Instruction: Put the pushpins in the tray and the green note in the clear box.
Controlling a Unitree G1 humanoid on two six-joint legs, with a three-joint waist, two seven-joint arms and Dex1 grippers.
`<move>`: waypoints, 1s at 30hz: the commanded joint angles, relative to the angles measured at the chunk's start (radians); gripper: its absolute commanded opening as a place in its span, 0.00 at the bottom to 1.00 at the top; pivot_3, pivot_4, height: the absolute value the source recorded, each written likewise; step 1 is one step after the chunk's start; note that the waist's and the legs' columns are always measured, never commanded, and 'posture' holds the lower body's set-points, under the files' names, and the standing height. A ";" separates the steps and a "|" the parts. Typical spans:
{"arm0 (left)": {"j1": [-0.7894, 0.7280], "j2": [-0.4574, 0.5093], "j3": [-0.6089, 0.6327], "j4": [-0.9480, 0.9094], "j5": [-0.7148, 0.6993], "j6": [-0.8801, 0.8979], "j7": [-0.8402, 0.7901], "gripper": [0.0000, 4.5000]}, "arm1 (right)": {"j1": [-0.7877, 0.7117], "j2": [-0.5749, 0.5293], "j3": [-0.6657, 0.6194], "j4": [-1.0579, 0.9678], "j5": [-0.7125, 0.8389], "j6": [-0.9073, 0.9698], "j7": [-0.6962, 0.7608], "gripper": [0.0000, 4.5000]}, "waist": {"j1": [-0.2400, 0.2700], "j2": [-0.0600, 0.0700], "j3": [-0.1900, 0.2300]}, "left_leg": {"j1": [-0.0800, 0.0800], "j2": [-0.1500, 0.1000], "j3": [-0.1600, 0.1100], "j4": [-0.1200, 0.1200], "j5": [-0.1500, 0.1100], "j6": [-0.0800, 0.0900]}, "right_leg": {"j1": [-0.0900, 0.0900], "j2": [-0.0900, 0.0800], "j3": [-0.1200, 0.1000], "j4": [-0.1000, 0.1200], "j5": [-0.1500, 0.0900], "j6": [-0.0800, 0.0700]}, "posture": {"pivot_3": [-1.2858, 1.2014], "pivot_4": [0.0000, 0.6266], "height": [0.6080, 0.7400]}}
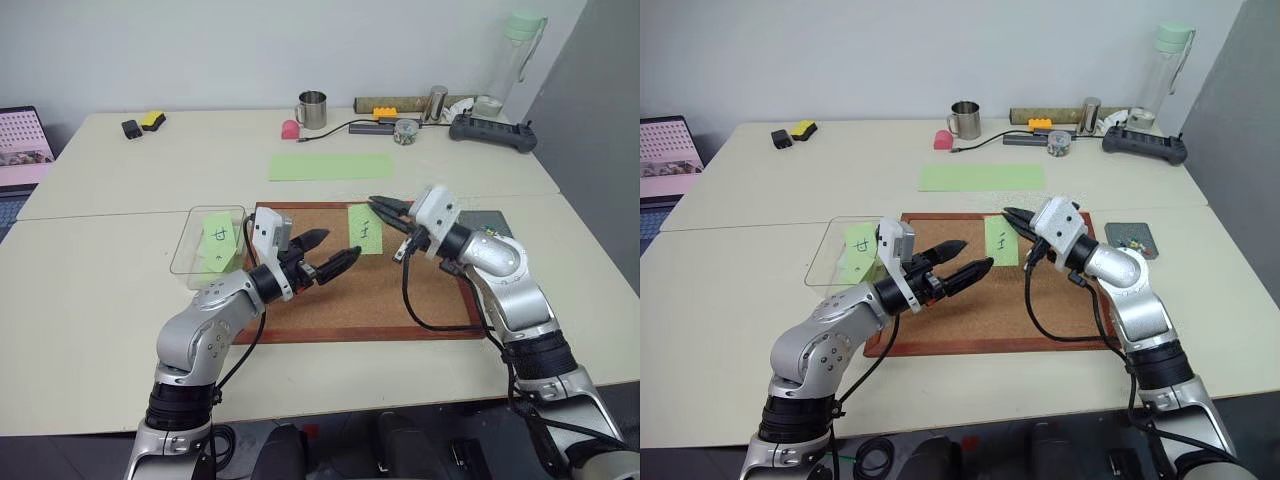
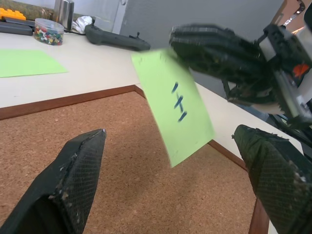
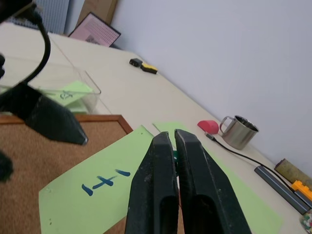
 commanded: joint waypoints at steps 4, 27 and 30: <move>-0.021 -0.035 0.024 -0.052 -0.119 0.064 0.009 0.99 | -0.014 0.035 -0.014 -0.123 0.081 0.076 0.014 0.00 | 0.000 0.000 0.000 | 0.000 0.000 0.000 0.000 0.000 0.000 | 0.000 0.000 0.000 0.000 0.000 0.000 | 0.52 0.24 1.00; -0.062 -0.047 0.067 -0.040 -0.232 0.116 0.048 0.17 | 0.003 0.053 0.008 -0.151 0.073 0.116 0.005 0.00 | 0.000 0.000 0.000 | 0.000 0.000 0.000 0.000 0.000 0.000 | 0.000 0.000 0.000 0.000 0.000 0.000 | 0.52 0.24 1.00; -0.061 -0.047 0.063 -0.036 -0.227 0.110 0.050 0.04 | 0.009 0.058 0.013 -0.161 0.081 0.127 0.007 0.00 | 0.000 0.000 0.000 | 0.000 0.000 0.000 0.000 0.000 0.000 | 0.000 0.000 0.000 0.000 0.000 0.000 | 0.52 0.24 1.00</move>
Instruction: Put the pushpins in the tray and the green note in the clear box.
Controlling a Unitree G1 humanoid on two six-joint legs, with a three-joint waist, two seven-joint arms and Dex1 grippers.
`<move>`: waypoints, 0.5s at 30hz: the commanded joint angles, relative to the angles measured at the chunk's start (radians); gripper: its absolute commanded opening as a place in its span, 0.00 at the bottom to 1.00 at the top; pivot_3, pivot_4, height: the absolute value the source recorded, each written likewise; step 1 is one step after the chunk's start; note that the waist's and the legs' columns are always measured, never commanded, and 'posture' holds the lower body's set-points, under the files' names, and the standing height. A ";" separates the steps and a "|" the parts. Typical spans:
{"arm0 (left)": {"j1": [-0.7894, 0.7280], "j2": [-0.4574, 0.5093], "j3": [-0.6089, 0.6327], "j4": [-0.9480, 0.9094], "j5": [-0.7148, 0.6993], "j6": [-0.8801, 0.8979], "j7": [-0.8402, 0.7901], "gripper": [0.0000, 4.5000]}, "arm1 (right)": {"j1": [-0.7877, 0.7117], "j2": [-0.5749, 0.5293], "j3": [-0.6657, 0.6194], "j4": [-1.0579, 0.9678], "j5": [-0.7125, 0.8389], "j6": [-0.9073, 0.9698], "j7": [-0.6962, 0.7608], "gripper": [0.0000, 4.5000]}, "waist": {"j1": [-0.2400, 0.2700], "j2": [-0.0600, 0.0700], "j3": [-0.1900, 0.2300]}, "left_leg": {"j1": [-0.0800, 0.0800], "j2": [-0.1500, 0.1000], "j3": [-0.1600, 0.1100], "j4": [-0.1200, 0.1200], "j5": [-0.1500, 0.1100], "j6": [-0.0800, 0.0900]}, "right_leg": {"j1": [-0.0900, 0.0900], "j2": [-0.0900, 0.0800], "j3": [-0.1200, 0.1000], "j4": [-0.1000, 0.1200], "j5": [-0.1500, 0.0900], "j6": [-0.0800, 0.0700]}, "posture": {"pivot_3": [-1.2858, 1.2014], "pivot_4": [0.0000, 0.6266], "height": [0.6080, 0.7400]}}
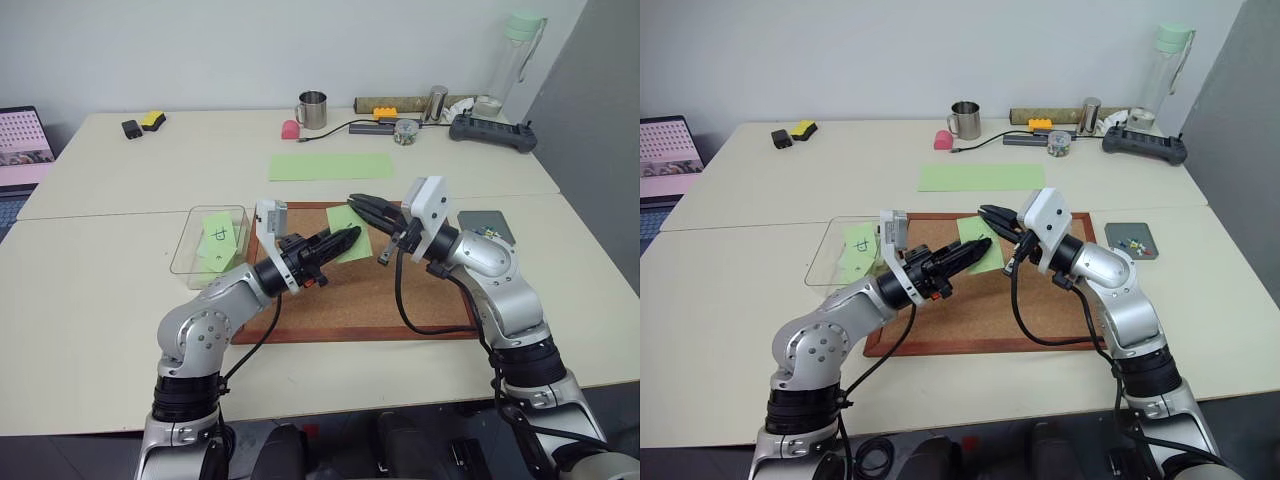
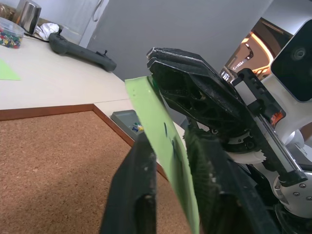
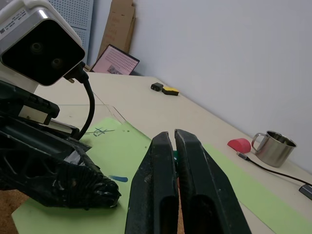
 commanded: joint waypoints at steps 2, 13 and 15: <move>-0.011 0.002 -0.004 -0.031 0.001 -0.017 0.005 0.01 | -0.003 0.010 -0.005 -0.051 0.012 0.001 -0.001 0.00 | 0.000 0.000 0.000 | 0.000 0.000 0.000 0.000 0.000 0.000 | 0.000 0.000 0.000 0.000 0.000 0.000 | 0.52 0.24 1.00; -0.067 -0.004 0.003 0.100 0.148 -0.083 0.108 0.01 | -0.006 0.015 -0.042 -0.072 0.012 0.026 -0.035 0.00 | 0.001 0.000 0.000 | 0.000 0.000 0.000 0.000 0.000 0.000 | 0.000 0.000 0.000 0.000 0.000 0.000 | 0.52 0.24 1.00; -0.071 -0.011 0.001 0.093 0.133 -0.077 0.098 0.01 | 0.006 0.005 -0.056 -0.072 0.009 0.026 -0.044 0.00 | 0.000 0.000 0.000 | 0.000 0.000 0.000 0.000 0.000 0.000 | 0.000 0.000 0.000 0.000 0.000 0.000 | 0.52 0.24 1.00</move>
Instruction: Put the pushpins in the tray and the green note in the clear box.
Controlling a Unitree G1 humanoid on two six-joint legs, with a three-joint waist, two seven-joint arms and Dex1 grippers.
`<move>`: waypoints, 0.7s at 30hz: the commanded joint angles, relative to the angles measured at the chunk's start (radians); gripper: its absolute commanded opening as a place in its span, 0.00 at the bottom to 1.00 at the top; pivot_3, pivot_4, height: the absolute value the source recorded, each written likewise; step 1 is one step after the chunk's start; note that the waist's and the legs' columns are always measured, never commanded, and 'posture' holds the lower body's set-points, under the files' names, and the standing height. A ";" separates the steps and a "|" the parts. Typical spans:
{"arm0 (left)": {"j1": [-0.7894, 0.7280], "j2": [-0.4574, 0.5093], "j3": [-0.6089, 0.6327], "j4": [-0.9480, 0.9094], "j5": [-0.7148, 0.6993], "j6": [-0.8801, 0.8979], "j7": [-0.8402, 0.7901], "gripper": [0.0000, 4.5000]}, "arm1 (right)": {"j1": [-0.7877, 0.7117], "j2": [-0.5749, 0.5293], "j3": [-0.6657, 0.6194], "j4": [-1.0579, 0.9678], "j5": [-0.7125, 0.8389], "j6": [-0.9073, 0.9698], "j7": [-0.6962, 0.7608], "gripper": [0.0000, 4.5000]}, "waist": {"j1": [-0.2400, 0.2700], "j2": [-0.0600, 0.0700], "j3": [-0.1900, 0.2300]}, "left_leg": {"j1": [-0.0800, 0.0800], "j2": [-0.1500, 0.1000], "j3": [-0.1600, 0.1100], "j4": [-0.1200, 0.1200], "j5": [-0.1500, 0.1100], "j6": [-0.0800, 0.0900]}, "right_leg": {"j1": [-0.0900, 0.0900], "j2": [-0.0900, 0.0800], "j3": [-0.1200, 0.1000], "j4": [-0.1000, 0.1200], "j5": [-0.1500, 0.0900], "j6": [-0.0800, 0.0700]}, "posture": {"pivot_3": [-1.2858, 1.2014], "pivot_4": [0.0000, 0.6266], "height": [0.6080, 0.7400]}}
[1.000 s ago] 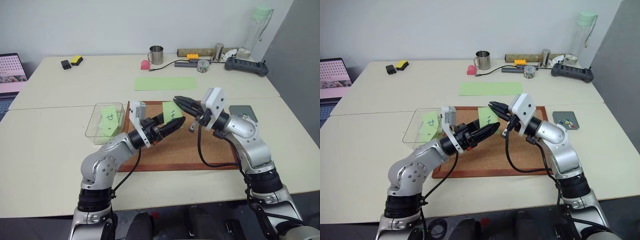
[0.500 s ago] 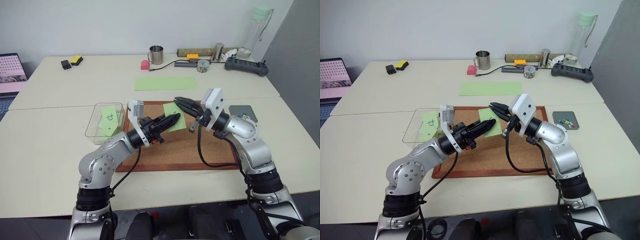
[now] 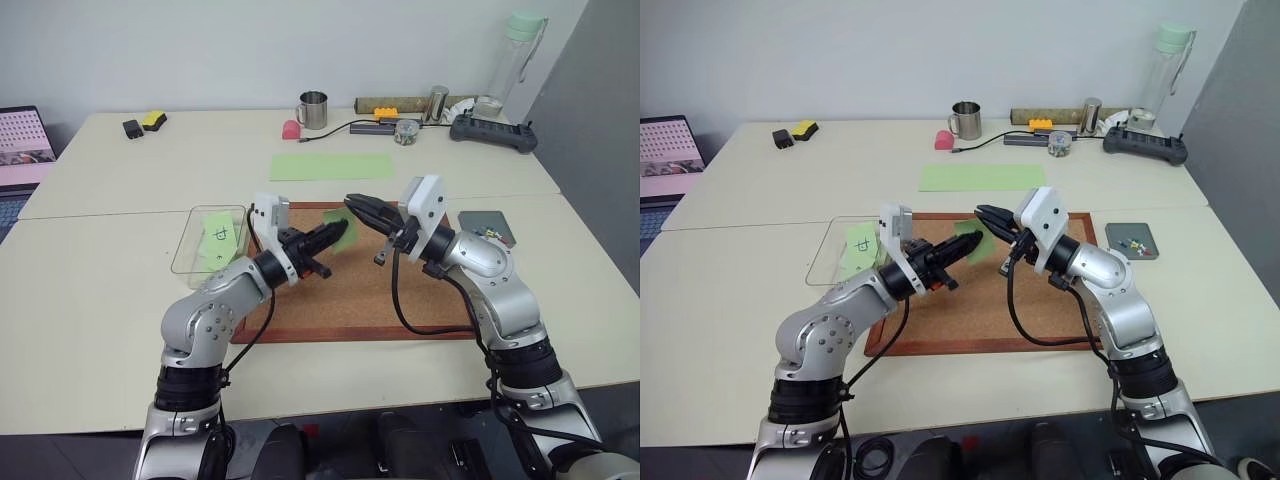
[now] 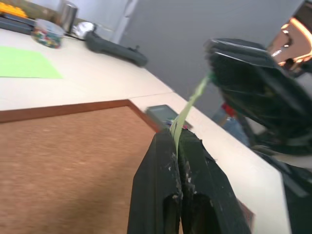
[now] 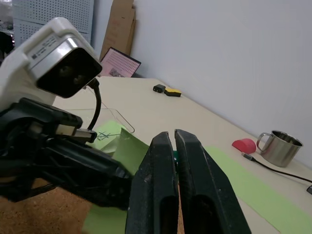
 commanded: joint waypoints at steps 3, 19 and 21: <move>-0.003 -0.012 0.001 -0.022 -0.006 -0.003 -0.006 0.01 | 0.025 -0.028 -0.072 -0.059 0.001 -0.013 -0.034 0.00 | 0.000 0.000 0.000 | 0.000 0.000 0.000 0.000 0.000 0.000 | 0.000 0.000 -0.001 0.000 0.000 0.000 | 0.52 0.24 1.00; 0.030 0.108 -0.307 -0.151 0.281 -0.300 -0.262 0.01 | 0.022 -0.193 -0.369 0.397 -0.015 0.131 -0.222 0.00 | -0.005 0.000 0.000 | 0.001 0.000 0.005 0.000 0.000 0.000 | 0.000 0.000 0.004 0.000 0.000 0.000 | 0.52 0.24 1.00; 0.024 0.096 -0.301 -0.139 0.285 -0.303 -0.261 0.01 | -0.007 -0.198 -0.385 0.488 -0.007 0.125 -0.218 0.00 | -0.008 0.000 0.000 | 0.002 0.000 0.006 0.000 0.000 0.000 | 0.000 0.000 0.005 0.000 0.000 0.000 | 0.52 0.24 1.00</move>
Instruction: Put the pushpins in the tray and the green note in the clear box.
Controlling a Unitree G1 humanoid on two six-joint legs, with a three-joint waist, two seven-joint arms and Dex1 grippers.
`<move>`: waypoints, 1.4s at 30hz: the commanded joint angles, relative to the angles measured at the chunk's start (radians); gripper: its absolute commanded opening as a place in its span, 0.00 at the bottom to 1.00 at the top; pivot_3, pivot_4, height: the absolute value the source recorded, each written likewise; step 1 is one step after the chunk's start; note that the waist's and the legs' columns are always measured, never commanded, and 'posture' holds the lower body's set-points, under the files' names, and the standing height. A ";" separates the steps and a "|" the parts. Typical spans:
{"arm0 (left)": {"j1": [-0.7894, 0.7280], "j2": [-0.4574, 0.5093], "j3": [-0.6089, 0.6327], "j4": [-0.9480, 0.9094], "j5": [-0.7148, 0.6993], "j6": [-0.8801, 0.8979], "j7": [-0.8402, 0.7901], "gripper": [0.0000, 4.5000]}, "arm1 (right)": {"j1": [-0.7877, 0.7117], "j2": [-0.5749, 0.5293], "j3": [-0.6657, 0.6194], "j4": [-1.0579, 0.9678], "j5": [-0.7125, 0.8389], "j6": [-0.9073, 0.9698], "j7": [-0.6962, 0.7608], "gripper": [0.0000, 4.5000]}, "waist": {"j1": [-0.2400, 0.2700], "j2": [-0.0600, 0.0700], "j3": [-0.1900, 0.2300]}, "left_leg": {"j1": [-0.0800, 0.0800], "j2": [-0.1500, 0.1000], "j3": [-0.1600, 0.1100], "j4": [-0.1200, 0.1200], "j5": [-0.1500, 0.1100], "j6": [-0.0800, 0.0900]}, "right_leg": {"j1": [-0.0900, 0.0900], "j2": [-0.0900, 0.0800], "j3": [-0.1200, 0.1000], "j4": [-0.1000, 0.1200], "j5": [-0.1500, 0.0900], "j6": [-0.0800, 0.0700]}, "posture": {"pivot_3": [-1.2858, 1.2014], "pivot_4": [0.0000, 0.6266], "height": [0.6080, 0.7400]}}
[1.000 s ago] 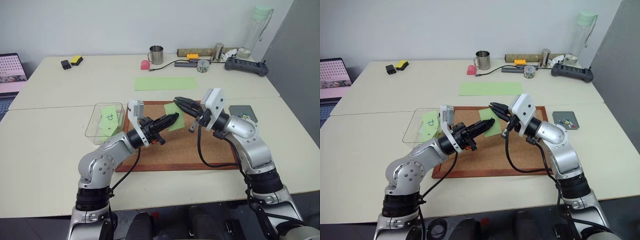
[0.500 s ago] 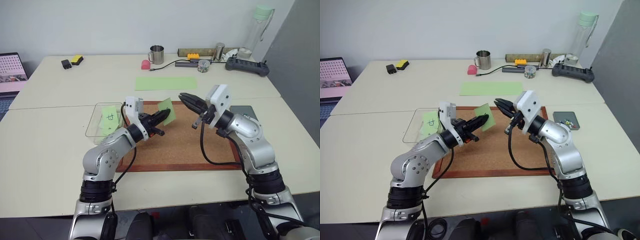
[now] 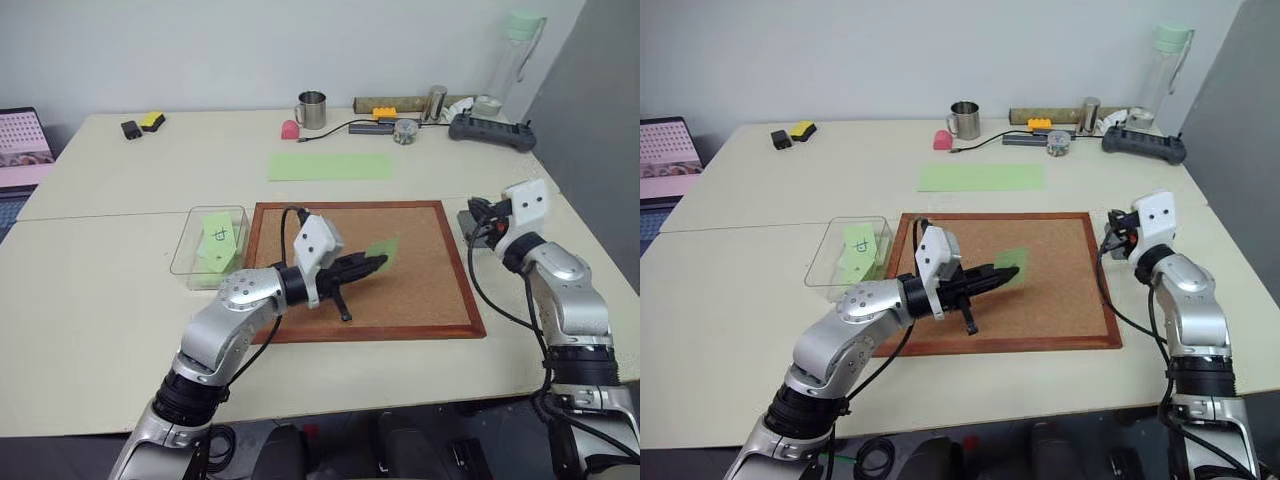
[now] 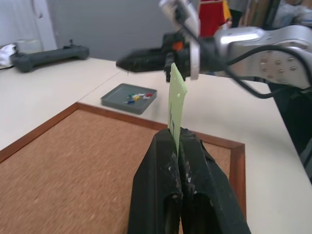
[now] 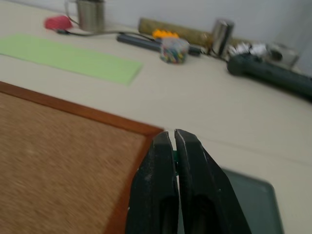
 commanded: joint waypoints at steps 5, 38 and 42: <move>-0.021 -0.023 0.028 -0.006 0.001 -0.006 0.007 0.01 | -0.142 -0.028 -0.062 0.299 0.029 -0.045 0.030 0.00 | -0.005 0.000 0.000 | 0.000 0.000 0.000 0.000 0.000 0.000 | 0.000 0.000 0.001 0.000 0.000 0.000 | 0.52 0.24 1.00; 0.132 -0.089 0.323 -0.139 0.330 0.011 0.622 0.00 | 0.128 -0.012 0.071 -0.606 0.479 0.231 0.309 0.97 | 0.002 0.000 0.000 | 0.000 0.000 -0.007 0.000 0.000 0.000 | 0.000 -0.001 -0.001 0.000 0.002 0.003 | 0.52 0.24 1.00; 0.161 -0.117 0.381 -0.140 0.387 0.029 0.730 0.00 | 0.125 0.007 0.112 -0.700 0.546 0.309 0.288 0.97 | 0.008 0.000 0.000 | 0.000 0.000 -0.006 0.001 0.000 0.000 | 0.001 -0.001 -0.002 0.000 0.002 0.003 | 0.52 0.24 1.00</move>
